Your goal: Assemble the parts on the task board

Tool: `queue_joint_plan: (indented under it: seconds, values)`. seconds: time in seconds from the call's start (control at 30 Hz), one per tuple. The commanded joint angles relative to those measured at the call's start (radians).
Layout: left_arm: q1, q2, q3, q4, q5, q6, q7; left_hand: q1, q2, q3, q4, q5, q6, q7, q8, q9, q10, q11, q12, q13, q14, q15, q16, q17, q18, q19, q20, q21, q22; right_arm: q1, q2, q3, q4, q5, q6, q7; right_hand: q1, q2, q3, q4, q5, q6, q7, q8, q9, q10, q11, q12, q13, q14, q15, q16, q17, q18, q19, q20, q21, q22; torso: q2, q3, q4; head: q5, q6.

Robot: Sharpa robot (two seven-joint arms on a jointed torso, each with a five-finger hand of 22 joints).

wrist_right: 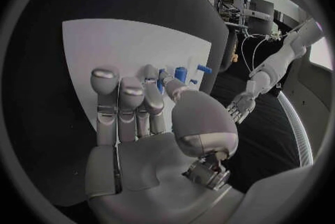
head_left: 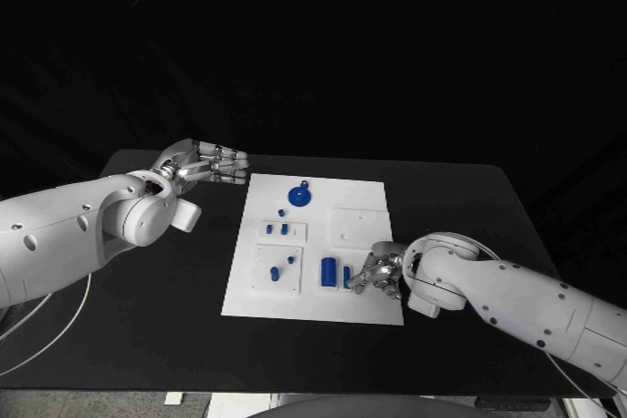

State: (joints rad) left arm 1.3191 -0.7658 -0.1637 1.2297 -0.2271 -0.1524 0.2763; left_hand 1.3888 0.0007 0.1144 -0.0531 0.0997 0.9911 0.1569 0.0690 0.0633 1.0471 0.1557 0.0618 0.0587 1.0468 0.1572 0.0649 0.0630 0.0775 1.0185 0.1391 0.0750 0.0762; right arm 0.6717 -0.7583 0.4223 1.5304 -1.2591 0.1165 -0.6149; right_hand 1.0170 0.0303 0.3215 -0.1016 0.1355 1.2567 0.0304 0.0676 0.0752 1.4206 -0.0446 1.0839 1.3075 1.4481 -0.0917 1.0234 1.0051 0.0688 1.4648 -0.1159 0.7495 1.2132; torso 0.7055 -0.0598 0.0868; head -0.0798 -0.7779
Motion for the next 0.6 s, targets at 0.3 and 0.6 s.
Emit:
queue_joint_plan:
  seconds: [0.3,0.6]
  values:
    - [0.000,0.001,0.000,0.002,-0.005,0.017,0.001,-0.007,0.002,0.000,0.003,0.000,-0.004,0.000,-0.001,-0.001,-0.006,0.001,0.001,-0.001,-0.005,0.001,-0.005,-0.001,0.014,0.000,0.005,0.000,-0.001,-0.001,0.009,-0.001,-0.012,-0.016,0.023,-0.020,-0.013,-0.009,-0.009,-0.018,0.022,-0.002,0.000,-0.004,0.000,0.000,-0.005,-0.001,0.021,0.002,-0.005,-0.006,-0.002,-0.007,0.053,-0.003,-0.001,-0.002,0.000,-0.0001,-0.0001,-0.003,-0.002]
    - [0.000,0.000,0.000,0.002,-0.006,0.015,0.002,-0.007,0.002,0.000,0.003,0.000,-0.004,0.000,-0.001,-0.001,-0.006,0.001,0.001,-0.001,-0.005,0.001,-0.005,-0.001,0.014,0.000,0.005,0.000,-0.001,-0.001,0.007,-0.001,-0.015,-0.013,-0.002,-0.001,-0.020,-0.020,-0.043,-0.012,0.033,-0.001,0.000,-0.004,0.000,0.000,-0.004,0.000,0.021,0.002,-0.005,-0.006,-0.003,-0.006,0.054,-0.003,-0.001,-0.002,0.000,0.0005,-0.0008,-0.005,0.001]
